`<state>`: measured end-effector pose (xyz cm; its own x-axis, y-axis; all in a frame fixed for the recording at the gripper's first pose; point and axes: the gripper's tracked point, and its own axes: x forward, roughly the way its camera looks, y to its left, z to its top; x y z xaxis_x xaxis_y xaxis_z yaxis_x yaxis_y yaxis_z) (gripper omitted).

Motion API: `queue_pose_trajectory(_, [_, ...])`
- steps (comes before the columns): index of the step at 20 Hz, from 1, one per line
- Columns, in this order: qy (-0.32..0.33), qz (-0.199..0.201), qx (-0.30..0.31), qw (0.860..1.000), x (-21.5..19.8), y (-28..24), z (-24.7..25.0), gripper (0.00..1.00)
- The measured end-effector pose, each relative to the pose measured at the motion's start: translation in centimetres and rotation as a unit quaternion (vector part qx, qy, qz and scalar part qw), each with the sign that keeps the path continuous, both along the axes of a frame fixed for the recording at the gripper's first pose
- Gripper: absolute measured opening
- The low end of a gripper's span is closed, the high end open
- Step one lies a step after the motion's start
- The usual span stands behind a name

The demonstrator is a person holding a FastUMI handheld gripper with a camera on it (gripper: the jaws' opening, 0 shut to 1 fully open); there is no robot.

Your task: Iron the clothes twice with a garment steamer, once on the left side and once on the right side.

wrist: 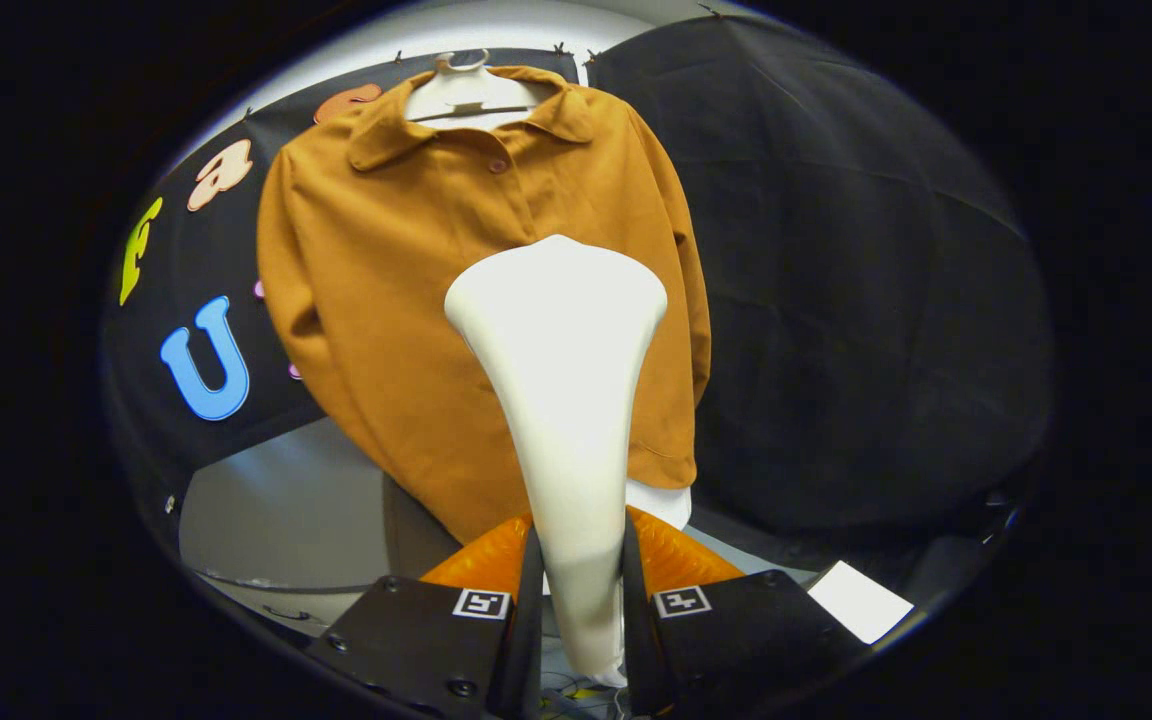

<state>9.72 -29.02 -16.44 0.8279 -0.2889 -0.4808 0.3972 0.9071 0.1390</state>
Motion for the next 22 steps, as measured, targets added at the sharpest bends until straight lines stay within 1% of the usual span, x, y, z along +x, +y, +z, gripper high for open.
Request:
queue_pose_trajectory(5, [-0.035, 0.025, -0.018, 0.999, -2.2, 9.1, 4.1, 0.37])
queue_pose_trajectory(6, [-0.045, 0.038, -0.021, 0.998, -2.5, 11.6, 5.2, 0.37])
queue_pose_trajectory(9, [-0.065, 0.076, -0.034, 0.994, -2.9, 16.3, 6.5, 0.37])
queue_pose_trajectory(14, [-0.095, 0.143, -0.038, 0.984, -4.3, 24.1, 8.1, 0.37])
queue_pose_trajectory(16, [-0.100, 0.165, -0.039, 0.981, -4.7, 26.5, 8.4, 0.37])
queue_pose_trajectory(19, [-0.104, 0.186, -0.038, 0.976, -5.4, 29.2, 8.5, 0.37])
queue_pose_trajectory(22, [-0.104, 0.196, -0.040, 0.974, -6.0, 30.6, 8.6, 0.37])
